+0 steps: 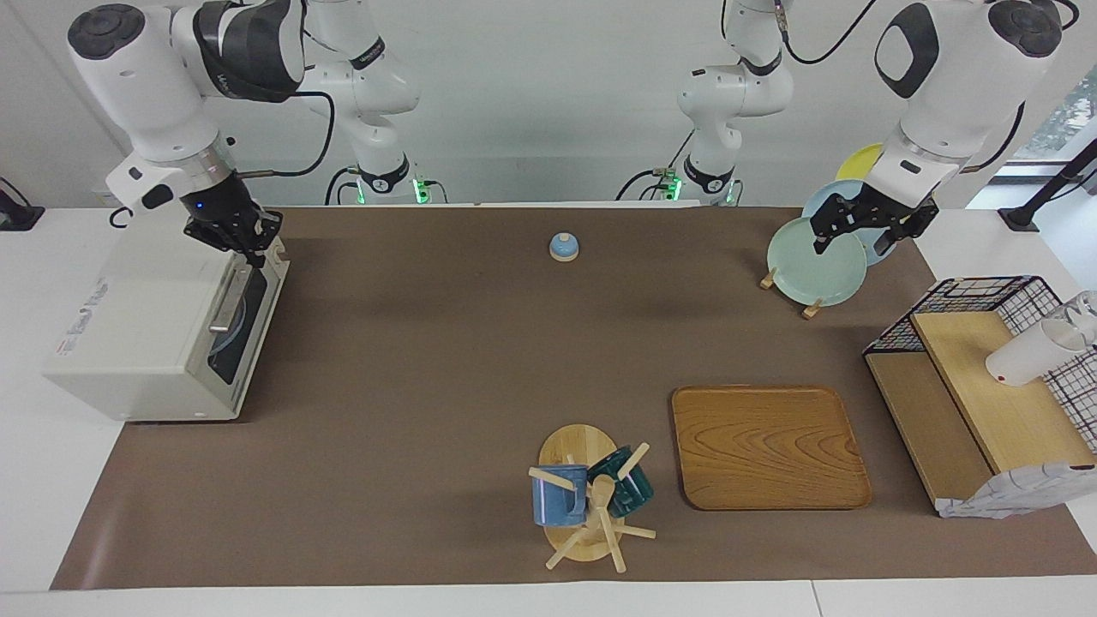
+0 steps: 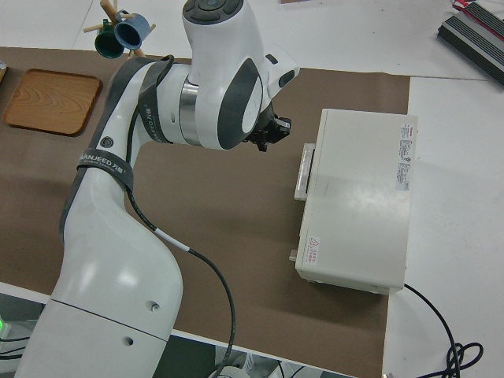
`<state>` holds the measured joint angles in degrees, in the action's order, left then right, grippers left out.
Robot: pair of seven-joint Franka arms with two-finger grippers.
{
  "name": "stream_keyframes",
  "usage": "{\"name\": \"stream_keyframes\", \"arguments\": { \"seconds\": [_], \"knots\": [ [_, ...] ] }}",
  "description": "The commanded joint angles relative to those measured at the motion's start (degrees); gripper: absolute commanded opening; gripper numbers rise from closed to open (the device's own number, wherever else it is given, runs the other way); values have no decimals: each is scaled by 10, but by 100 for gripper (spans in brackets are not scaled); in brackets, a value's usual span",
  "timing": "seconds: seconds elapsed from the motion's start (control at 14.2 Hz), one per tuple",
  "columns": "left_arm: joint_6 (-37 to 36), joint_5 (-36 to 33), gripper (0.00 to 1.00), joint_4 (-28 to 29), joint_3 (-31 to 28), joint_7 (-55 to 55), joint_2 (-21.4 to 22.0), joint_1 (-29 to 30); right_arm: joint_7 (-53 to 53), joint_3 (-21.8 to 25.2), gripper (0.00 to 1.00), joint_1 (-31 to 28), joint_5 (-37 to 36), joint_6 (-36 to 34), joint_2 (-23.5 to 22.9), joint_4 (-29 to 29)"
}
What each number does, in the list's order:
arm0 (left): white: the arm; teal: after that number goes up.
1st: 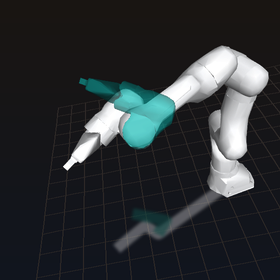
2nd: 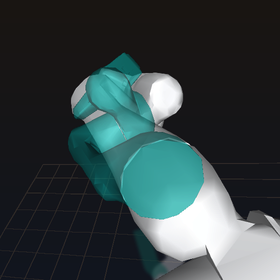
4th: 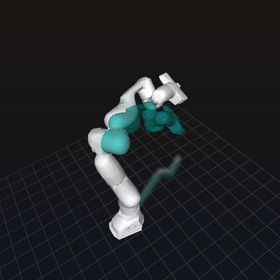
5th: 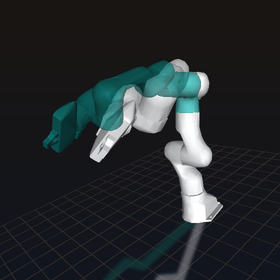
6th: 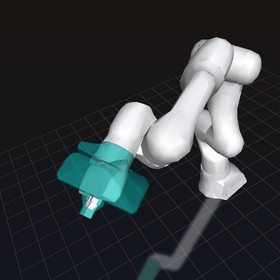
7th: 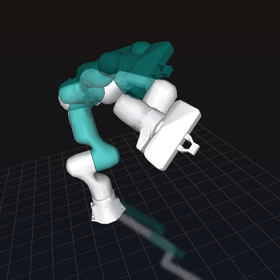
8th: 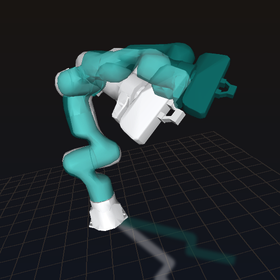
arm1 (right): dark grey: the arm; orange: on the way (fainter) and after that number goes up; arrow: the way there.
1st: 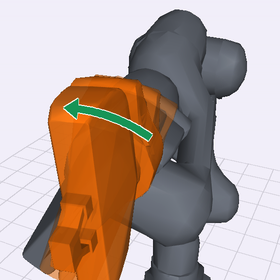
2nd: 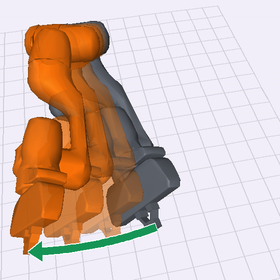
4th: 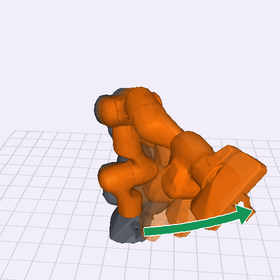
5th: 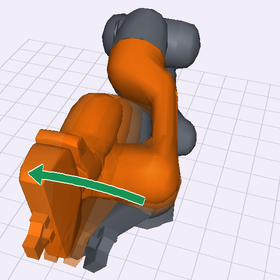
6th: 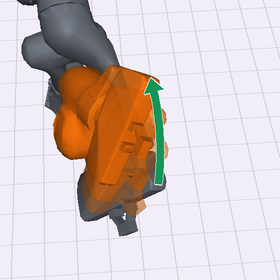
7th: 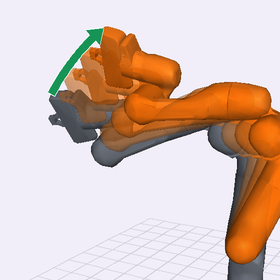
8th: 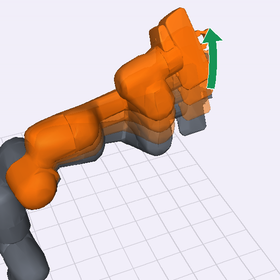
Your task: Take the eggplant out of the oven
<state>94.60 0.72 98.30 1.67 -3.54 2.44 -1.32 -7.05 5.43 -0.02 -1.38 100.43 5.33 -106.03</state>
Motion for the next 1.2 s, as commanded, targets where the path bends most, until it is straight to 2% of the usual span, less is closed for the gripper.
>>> {"name": "stream_keyframes", "arguments": {
  "seconds": [0.0, 1.13],
  "knots": [
    [-6, -12, 100, -3, 3, -5, 4, 4, 1, -2, 0, -4, -8, 26, 6, -18],
    [-6, -12, 100, -3, 3, -5, 4, 4, 16, -2, 0, -7, -44, 54, -30, -19]
  ]
}}
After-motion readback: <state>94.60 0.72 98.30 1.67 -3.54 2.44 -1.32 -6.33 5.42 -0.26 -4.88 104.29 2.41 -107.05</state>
